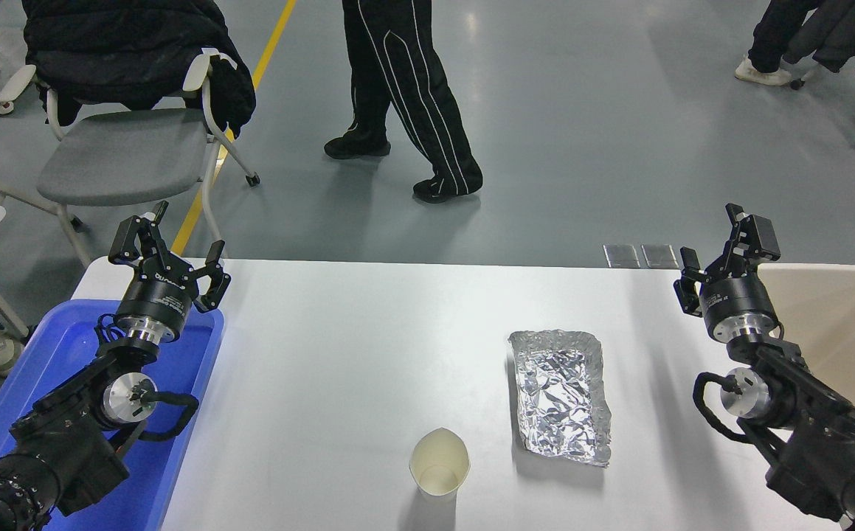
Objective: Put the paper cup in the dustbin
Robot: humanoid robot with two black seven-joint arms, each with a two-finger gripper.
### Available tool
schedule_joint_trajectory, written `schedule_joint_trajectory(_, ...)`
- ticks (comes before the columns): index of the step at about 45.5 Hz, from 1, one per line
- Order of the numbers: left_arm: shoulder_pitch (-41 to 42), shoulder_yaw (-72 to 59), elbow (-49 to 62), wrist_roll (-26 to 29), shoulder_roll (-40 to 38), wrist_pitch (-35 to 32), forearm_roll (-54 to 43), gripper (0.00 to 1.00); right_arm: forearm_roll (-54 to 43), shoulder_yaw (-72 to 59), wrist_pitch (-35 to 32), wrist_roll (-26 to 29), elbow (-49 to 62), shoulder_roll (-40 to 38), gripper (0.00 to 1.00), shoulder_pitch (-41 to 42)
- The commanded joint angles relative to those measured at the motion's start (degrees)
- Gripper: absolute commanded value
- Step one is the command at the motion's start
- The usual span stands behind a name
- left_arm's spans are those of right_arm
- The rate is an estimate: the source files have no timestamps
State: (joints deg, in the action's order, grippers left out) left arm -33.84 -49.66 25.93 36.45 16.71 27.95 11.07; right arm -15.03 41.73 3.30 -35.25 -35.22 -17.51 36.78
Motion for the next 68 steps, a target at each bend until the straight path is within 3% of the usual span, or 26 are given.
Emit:
schedule_joint_trajectory(1, 0.00, 0.00, 0.00, 0.03, -0.01, 0.00, 0.00, 1.00, 0.09, -10.95, 0.39, 0.27, 1.29, -3.14, 0.99, 6.71)
schedule_joint_trajectory(22, 0.00, 0.00, 0.00, 0.03, -0.01, 0.00, 0.00, 1.00, 1.14, -62.79, -0.92, 2.56, 0.33, -5.96, 0.99, 34.40)
schedule_joint_trajectory(27, 0.00, 0.00, 0.00, -0.06, -0.01, 0.00, 0.00, 1.00, 1.14, -71.68, -5.05, 3.52, -0.29, -5.52, 0.99, 40.55)
schedule_joint_trajectory(39, 0.00, 0.00, 0.00, -0.06, -0.01, 0.00, 0.00, 1.00, -0.70, -84.43, -16.03, 8.97, -8.10, -4.47, 0.99, 54.87)
schedule_joint_trajectory(45, 0.00, 0.00, 0.00, 0.03, -0.01, 0.00, 0.00, 1.00, -7.54, -88.22, -19.91, 9.33, -16.01, -4.38, 0.99, 61.21)
schedule_joint_trajectory(55, 0.00, 0.00, 0.00, -0.06, -0.01, 0.00, 0.00, 1.00, -24.25, -87.96, -22.99, 9.33, -25.59, -3.15, 0.99, 65.96)
schedule_joint_trajectory(68, 0.00, 0.00, 0.00, 0.03, -0.01, 0.00, 0.00, 1.00, -30.41, -87.96, -24.13, 9.24, -28.85, 6.25, 0.99, 66.40)
